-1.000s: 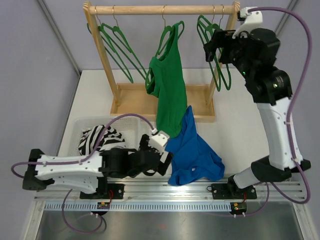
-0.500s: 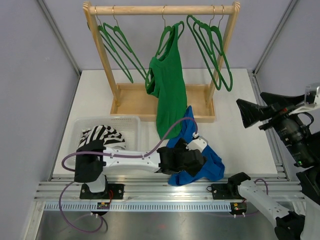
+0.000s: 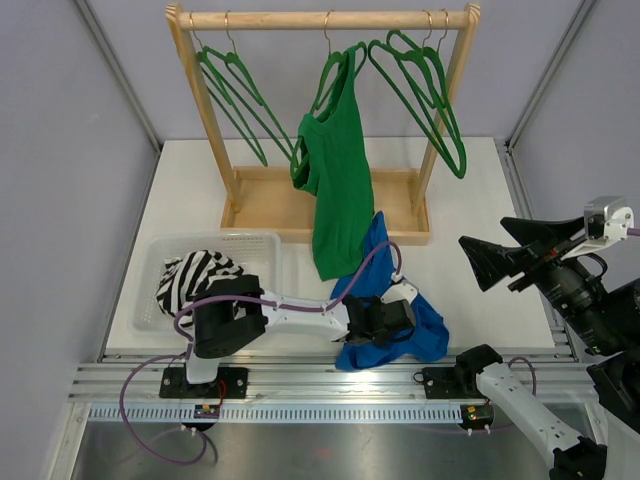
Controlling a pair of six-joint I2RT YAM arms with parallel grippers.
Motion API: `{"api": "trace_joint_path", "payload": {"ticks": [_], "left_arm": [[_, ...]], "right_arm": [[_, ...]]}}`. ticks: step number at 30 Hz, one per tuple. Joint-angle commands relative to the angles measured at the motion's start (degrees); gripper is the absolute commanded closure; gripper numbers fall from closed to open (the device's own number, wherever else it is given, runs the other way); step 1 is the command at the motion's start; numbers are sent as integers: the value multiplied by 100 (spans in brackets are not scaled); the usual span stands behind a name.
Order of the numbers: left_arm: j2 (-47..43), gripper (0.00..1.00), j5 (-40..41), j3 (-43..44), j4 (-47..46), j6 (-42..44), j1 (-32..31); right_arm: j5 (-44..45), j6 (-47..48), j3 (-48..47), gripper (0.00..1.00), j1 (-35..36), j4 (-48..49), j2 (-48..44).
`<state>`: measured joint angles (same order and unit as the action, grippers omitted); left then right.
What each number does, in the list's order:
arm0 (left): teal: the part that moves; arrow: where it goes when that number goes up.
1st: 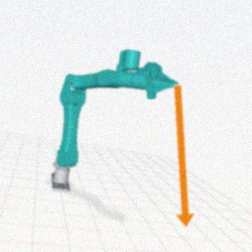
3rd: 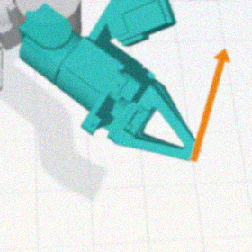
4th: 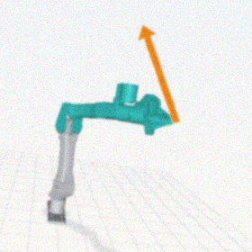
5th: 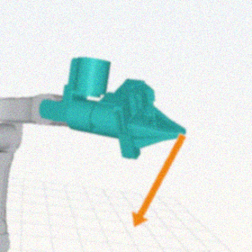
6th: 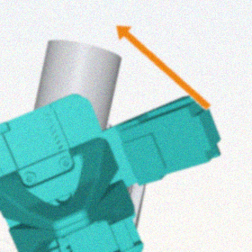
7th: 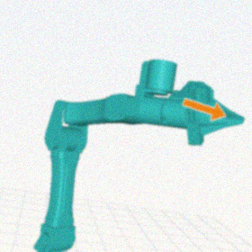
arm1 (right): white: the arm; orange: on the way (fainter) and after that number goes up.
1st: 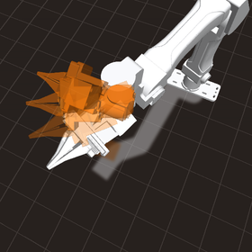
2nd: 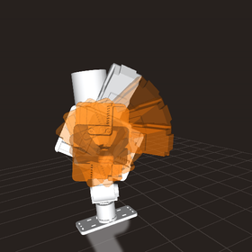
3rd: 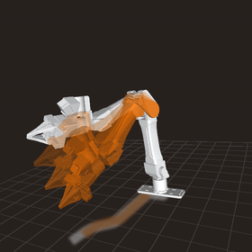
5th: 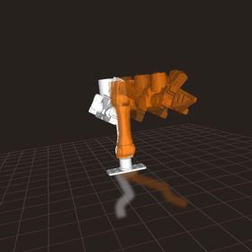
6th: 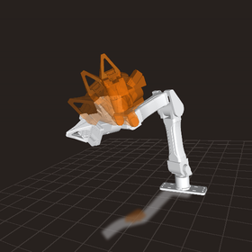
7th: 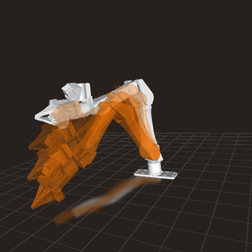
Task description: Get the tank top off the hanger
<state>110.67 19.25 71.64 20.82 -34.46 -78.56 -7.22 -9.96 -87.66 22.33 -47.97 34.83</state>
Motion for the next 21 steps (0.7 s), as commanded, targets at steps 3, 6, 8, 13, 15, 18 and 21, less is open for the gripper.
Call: {"api": "trace_joint_path", "payload": {"ticks": [3, 6, 8, 13, 15, 18, 21], "left_arm": [[-308, 100, -44, -167, -70, -149, -10], [-1028, 100, 192, -299, 141, -105, -27], [-1696, 100, 386, -317, 308, -18, -36], [-2856, 100, 1203, -54, 932, 369, -54], [-3287, 100, 1493, 165, 1247, 544, -62], [-3892, 100, 2299, 857, 2026, 868, -54], [-4062, 100, 2748, 1097, 2267, 993, -54]], "right_arm": [[-104, -50, -14, 0, -27, 103, -178], [-34, -33, -23, 0, -27, 138, -231], [10, -15, -23, 1, -27, 147, -248], [72, 29, -23, 0, -27, 165, -231], [72, 55, -32, 1, -27, 182, -213], [142, 125, -93, 0, -27, 235, -187], [160, 134, -129, 1, -27, 252, -143]]}}
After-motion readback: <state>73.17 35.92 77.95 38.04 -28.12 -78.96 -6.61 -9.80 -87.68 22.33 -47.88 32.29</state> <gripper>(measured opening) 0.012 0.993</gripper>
